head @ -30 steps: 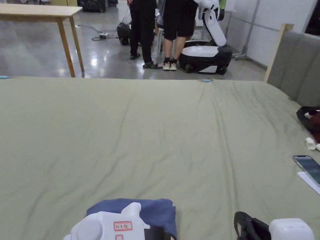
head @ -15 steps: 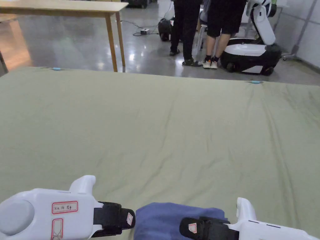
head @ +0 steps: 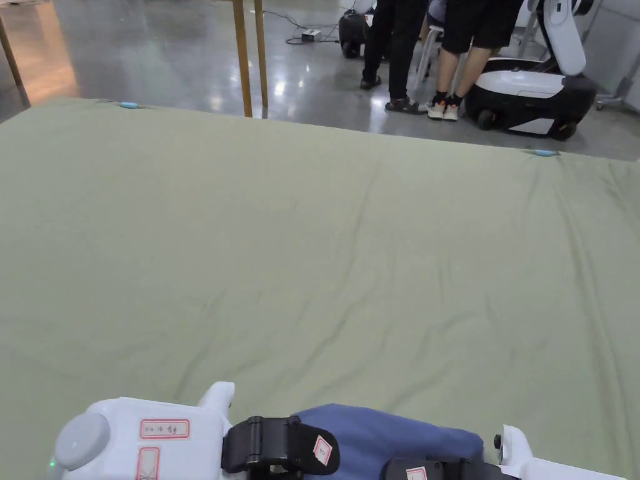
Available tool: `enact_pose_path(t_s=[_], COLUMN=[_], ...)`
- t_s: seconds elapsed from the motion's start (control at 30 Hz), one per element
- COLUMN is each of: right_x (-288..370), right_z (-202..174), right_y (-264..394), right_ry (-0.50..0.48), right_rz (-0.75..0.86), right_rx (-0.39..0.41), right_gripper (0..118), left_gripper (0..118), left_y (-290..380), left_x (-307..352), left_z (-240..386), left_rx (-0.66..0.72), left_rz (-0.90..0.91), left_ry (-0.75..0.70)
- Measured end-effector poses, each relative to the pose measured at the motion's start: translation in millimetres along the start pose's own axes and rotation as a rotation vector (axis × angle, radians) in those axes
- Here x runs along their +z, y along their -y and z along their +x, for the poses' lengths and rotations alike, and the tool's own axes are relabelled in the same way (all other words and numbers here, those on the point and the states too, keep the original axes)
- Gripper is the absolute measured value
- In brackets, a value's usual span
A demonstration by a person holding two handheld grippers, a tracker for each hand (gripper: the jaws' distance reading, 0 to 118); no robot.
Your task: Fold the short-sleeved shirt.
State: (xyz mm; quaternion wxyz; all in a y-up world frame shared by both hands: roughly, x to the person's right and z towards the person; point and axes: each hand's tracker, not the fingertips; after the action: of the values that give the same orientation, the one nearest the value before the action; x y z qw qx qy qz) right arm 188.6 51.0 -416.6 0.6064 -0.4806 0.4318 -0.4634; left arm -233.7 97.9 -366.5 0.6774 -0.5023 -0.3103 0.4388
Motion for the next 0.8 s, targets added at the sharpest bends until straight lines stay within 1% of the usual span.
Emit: enact_pose_path(t_s=[0.07,0.1,0.13,0.17,0.2,0.23,0.27,0.3,0.33,0.43,0.47,0.5,0.53,0.6,0.67,0.77,0.8], right_x=[4,6,3,5,6,9,8,9,10,15,16,18,19,22,22,19,20], right_z=[3,4,2,3,2,0,-1,-4,-8,-25,-33,-42,-50,-65,-78,-87,-83], right_y=[-3,-5,-2,-2,-3,-3,-2,-2,-1,4,6,10,13,18,24,27,24], right_ry=[-0.012,-0.018,-0.022,-0.032,-0.033,-0.024,-0.02,-0.023,-0.014,0.026,0.051,0.098,0.115,0.124,0.16,0.16,0.164], right_rz=[-0.002,0.0,0.005,0.009,0.009,0.013,0.019,0.022,0.027,0.039,0.053,0.076,0.09,0.093,0.11,0.131,0.143], right_rx=[-0.008,-0.014,-0.018,-0.024,-0.025,-0.02,-0.012,-0.01,-0.003,0.06,0.088,0.126,0.163,0.206,0.267,0.27,0.275], right_gripper=[0,0,0,0,0,0,0,0,0,0,0,0,0,0,0,0,0], left_gripper=[113,104,87,49,49,39,34,34,34,33,33,33,33,33,33,33,33], left_y=[0,0,0,-2,-2,-3,-3,-2,-3,-5,-7,-9,-13,-25,-39,-66,-76], left_x=[-13,-18,-21,-22,-22,-21,-22,-19,-17,-10,-4,5,15,48,92,168,195], left_z=[0,2,4,3,2,0,-3,-3,0,6,7,10,13,14,12,7,2], left_rx=[-0.015,-0.032,-0.039,-0.05,-0.05,-0.055,-0.059,-0.049,-0.051,-0.068,-0.066,-0.071,-0.083,-0.098,-0.115,-0.155,-0.155], left_rz=[-0.005,-0.009,-0.006,0.001,0.012,0.008,-0.01,-0.01,-0.008,-0.013,-0.019,-0.017,-0.012,0.015,0.055,0.091,0.095], left_ry=[0.028,0.037,0.022,-0.005,-0.084,-0.146,-0.113,-0.076,-0.083,-0.089,-0.08,-0.078,-0.09,-0.128,-0.182,-0.291,-0.325])
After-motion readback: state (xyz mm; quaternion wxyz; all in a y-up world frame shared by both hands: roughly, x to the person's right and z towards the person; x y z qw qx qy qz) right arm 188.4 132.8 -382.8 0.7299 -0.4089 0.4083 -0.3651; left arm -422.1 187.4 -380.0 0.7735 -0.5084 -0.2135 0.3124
